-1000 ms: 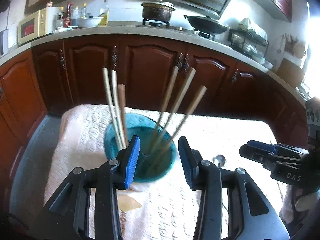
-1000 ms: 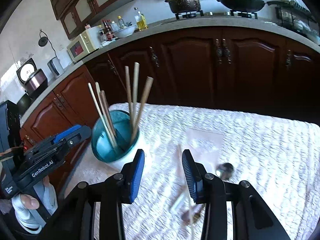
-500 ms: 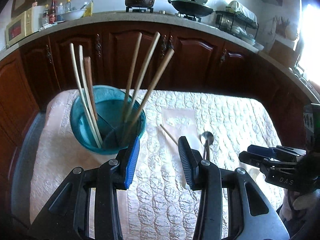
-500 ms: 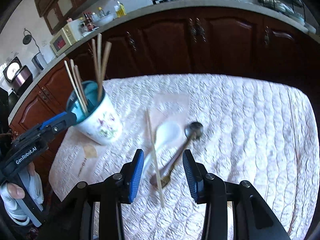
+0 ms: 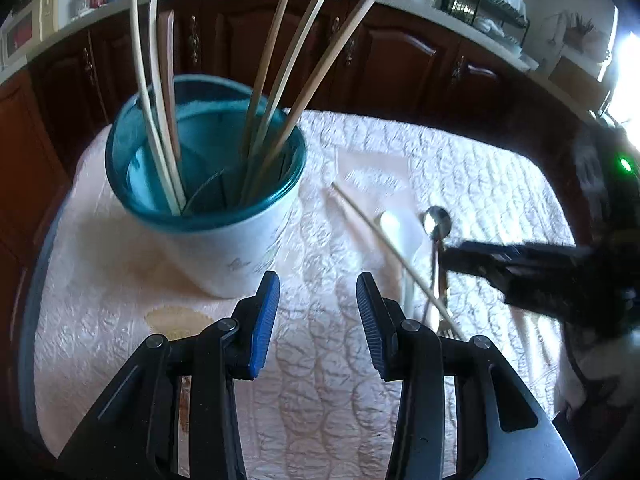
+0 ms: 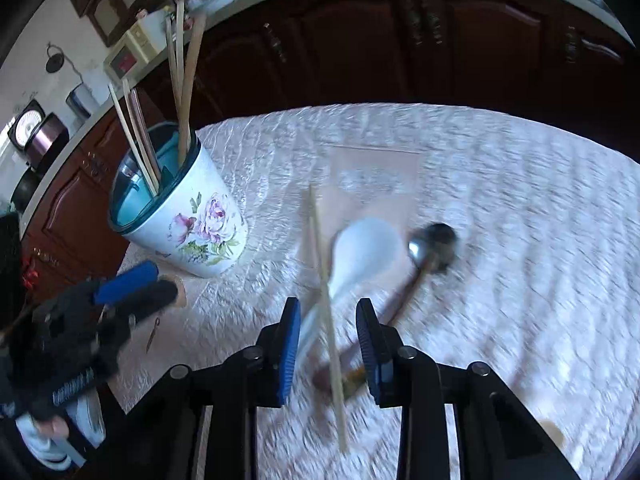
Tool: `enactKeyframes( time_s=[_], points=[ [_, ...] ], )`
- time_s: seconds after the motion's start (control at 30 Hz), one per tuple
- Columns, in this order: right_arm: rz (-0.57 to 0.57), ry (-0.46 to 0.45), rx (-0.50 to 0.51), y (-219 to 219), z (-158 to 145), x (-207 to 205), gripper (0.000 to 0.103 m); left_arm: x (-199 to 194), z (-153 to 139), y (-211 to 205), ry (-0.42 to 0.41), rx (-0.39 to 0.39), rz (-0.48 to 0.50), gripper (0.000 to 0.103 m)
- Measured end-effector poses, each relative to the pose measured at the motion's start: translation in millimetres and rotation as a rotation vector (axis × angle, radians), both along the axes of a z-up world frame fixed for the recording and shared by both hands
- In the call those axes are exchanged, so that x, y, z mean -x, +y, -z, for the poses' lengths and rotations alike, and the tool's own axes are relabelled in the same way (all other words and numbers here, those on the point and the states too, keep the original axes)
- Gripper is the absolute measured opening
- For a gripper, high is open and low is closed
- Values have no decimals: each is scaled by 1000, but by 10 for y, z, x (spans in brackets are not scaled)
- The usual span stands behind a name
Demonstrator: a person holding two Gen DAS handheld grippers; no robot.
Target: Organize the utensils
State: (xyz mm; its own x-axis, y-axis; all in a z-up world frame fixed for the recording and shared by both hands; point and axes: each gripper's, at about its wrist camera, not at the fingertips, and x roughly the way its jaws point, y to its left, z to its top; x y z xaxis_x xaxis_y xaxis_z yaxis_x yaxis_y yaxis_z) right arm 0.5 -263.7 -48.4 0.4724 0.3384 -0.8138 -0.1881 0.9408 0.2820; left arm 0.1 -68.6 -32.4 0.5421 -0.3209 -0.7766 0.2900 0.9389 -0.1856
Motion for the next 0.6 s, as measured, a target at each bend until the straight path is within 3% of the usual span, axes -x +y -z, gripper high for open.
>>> enactKeyframes(
  time_s=[0.13,0.23,0.3,0.6],
  points=[
    [-35,45,55,213,206,-304,19,-39,36,63,16,-2,-11,39],
    [-46,90,53,249,354,-395,7,-77,61,92,24,-6,-13,39],
    [-43,98,56,236,405,-397,5,-114,89,101,33,0,-16,39],
    [-49,180,-180,130,423,178,5,-174,171,92,78,47,-24,39]
  ],
)
